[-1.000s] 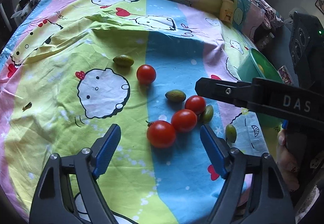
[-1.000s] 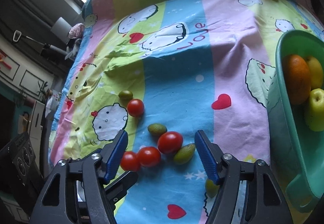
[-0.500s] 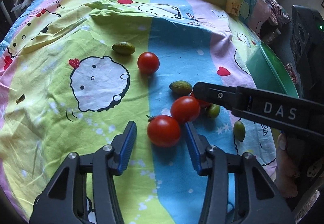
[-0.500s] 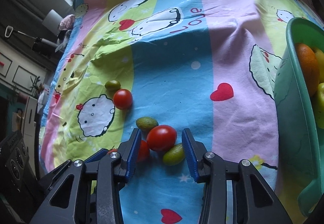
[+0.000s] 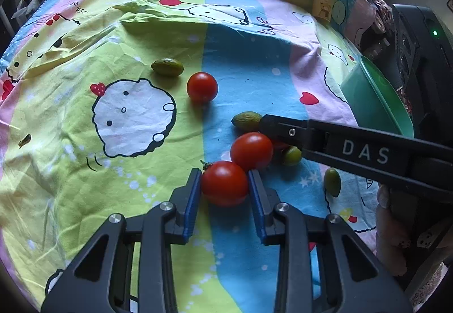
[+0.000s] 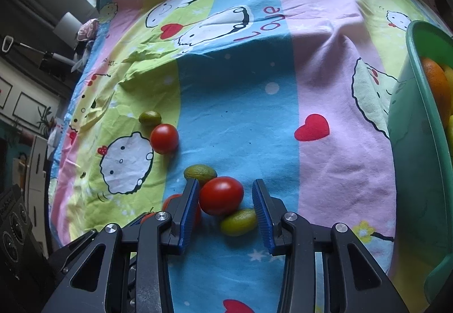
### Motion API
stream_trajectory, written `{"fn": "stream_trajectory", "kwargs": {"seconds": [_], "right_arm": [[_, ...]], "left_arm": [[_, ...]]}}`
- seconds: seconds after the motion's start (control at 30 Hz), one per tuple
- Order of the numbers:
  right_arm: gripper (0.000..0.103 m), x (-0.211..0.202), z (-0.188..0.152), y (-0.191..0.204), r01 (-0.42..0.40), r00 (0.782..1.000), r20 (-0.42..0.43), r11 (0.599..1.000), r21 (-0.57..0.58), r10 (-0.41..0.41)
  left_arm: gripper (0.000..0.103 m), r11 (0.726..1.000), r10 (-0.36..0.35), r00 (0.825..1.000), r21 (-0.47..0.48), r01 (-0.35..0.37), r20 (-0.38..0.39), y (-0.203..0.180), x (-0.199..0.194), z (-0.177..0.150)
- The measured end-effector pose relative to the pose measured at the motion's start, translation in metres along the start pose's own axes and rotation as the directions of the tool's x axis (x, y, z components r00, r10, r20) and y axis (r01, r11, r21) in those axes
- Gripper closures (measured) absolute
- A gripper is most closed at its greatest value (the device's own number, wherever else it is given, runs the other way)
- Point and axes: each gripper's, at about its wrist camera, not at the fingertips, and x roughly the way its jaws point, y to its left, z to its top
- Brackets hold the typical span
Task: Organize fruits
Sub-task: 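Close the right gripper around a red cherry tomato while the left gripper grasps another tomato, then lift both held cherry tomatoes and carry them over the green basin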
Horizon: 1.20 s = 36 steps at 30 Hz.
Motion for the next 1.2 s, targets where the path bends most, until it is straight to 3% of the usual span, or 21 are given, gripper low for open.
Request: {"fn": "stream_trajectory", "kwargs": {"seconds": [0.03, 0.63, 1.2], "right_arm": [[0.069, 0.0, 0.0, 0.001, -0.009, 1.0, -0.001, 1.0, -0.002, 0.009], [0.069, -0.018, 0.0, 0.002, -0.023, 0.999, 0.047, 1.0, -0.001, 0.023], [0.069, -0.068, -0.001, -0.001, -0.06, 0.984, 0.167, 0.998, 0.004, 0.059]], "left_arm": [[0.071, 1.0, 0.001, 1.0, 0.0, -0.001, 0.0, 0.0, 0.0, 0.0], [0.071, 0.999, 0.027, 0.999, 0.02, -0.028, 0.043, -0.005, -0.012, 0.0], [0.071, 0.996, 0.029, 0.985, 0.073, -0.042, 0.172, -0.027, -0.041, 0.008]]}}
